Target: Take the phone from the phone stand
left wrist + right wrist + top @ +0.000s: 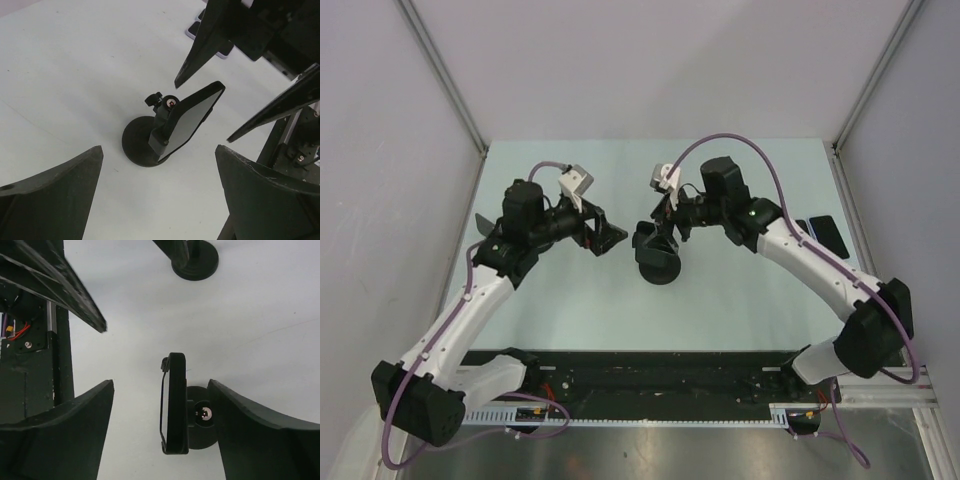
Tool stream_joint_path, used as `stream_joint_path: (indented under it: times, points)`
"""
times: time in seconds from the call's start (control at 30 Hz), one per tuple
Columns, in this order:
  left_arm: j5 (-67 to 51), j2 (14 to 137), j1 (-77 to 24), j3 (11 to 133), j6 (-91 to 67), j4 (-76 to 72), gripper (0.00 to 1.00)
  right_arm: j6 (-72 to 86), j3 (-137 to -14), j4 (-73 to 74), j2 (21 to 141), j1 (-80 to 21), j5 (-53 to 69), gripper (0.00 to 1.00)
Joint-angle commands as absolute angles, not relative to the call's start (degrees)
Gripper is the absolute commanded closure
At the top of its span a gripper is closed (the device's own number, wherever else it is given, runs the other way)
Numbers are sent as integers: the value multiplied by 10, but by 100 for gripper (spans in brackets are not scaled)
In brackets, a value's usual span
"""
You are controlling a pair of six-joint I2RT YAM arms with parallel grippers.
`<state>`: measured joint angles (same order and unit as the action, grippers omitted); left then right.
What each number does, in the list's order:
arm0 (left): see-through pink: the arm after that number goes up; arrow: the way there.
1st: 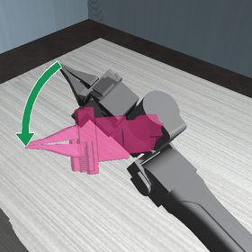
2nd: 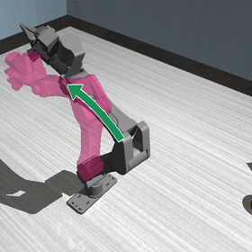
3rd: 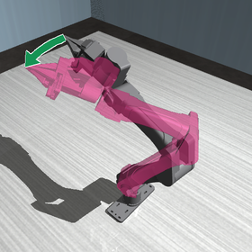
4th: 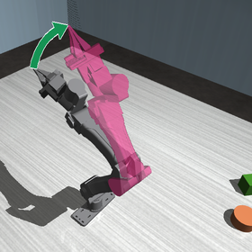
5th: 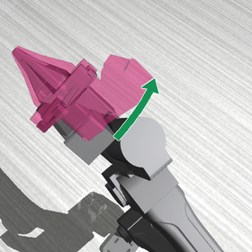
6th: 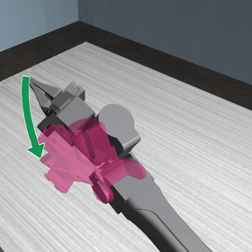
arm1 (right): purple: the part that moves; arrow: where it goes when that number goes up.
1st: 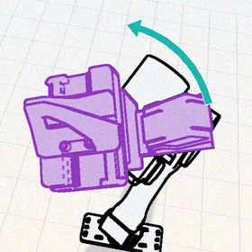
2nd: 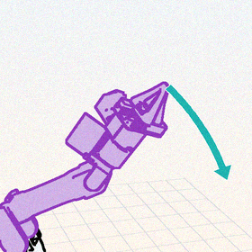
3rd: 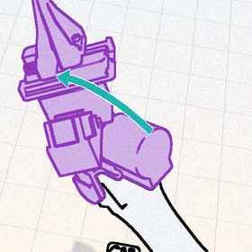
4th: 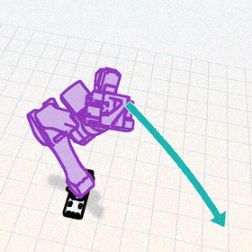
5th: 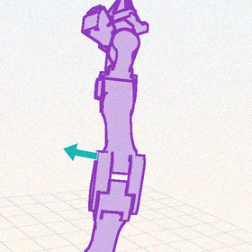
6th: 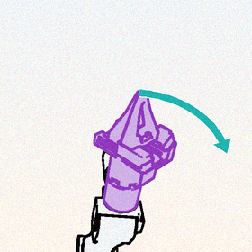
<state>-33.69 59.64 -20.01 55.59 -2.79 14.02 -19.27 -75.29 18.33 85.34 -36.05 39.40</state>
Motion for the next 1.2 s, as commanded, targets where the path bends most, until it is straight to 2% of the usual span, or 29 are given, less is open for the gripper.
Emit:
stream_joint_path:
  times: [0.0, 0.13, 0.37, 0.63, 0.93, 1.17]
  points:
    - [-352, 606, -220, 555, 21, 120, 1, -180, -730, 179, 789, -365, 361, 16]
    - [-344, 627, -236, 570, 26, 120, 2, -138, -697, 171, 720, -371, 300, 10]
    - [-316, 686, -273, 606, 4, 120, 5, -58, -593, 118, 608, -377, 121, 9]
    - [-245, 732, -322, 642, 4, 121, 13, -11, -479, 86, 518, -376, 74, 9]
    - [-158, 745, -387, 650, -32, 121, 33, -9, -447, 95, 478, -377, 52, 9]
    - [-70, 730, -436, 638, -107, 122, 56, -8, -441, 96, 469, -377, 44, 9]
